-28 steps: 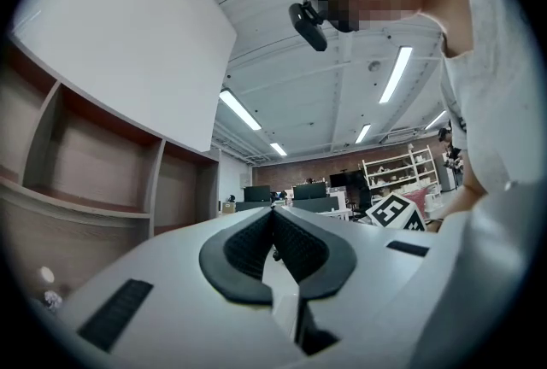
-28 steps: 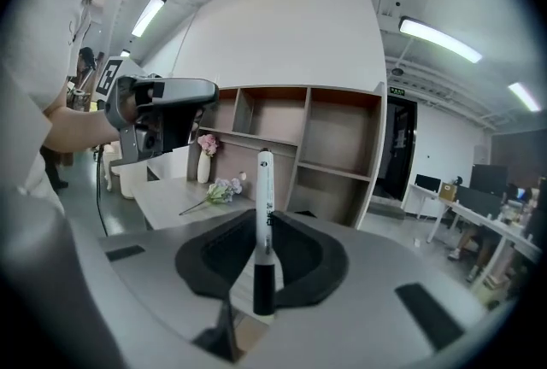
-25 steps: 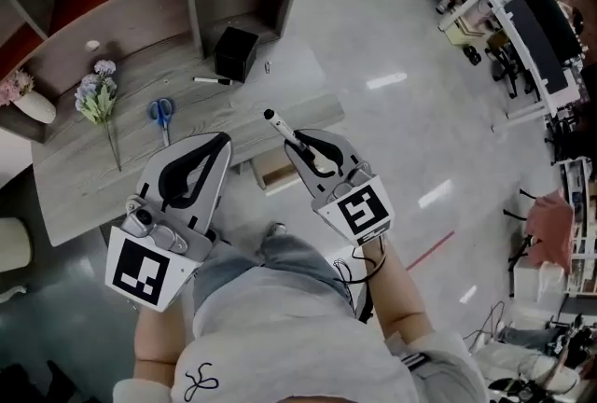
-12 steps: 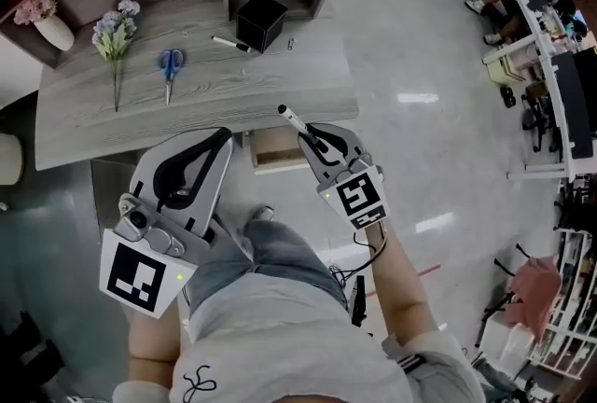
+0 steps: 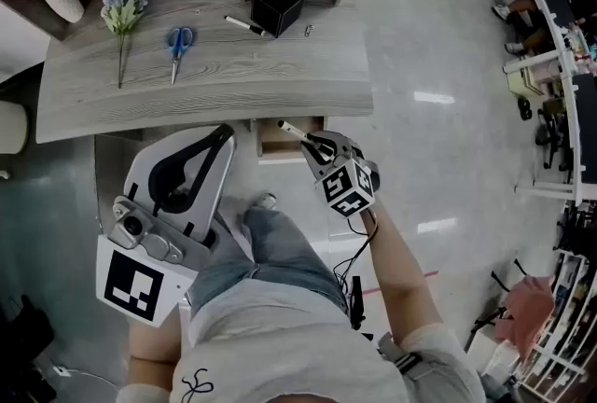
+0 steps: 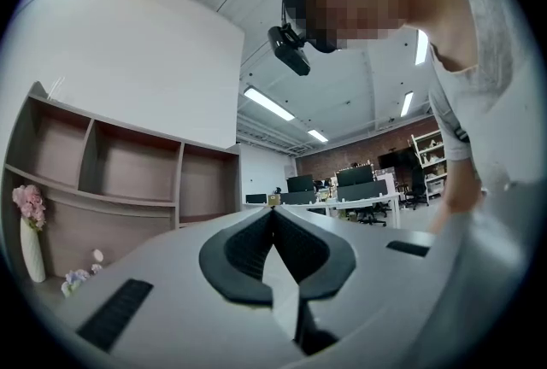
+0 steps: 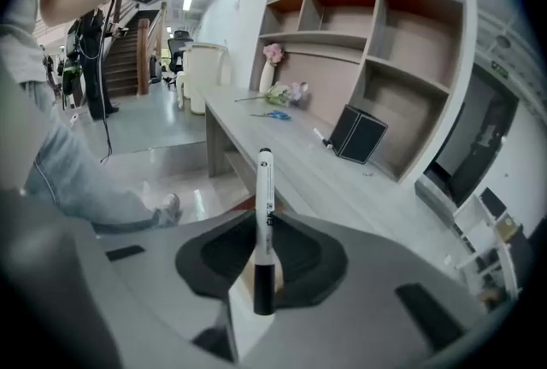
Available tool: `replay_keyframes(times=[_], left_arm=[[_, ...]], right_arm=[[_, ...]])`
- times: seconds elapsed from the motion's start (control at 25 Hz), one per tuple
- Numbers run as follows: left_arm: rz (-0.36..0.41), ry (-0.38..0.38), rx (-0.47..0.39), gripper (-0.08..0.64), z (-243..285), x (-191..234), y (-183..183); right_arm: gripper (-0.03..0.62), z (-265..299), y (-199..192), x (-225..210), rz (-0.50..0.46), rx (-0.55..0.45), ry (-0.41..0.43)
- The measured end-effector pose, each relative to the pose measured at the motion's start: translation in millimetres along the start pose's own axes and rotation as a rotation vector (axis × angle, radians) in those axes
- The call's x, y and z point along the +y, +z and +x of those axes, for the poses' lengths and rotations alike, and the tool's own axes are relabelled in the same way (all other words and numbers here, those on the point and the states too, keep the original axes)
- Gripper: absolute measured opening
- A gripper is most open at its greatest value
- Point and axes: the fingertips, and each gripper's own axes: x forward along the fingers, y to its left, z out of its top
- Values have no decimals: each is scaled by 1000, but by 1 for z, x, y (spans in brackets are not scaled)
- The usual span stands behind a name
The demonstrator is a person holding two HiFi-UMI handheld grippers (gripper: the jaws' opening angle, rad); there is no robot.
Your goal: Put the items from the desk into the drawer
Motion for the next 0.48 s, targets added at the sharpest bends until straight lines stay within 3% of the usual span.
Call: replay_keyframes(times=[0.48], left_arm=[[9, 49, 19, 11, 4, 9, -10]], right_arm=[[71, 57, -49, 21, -103, 170, 105]])
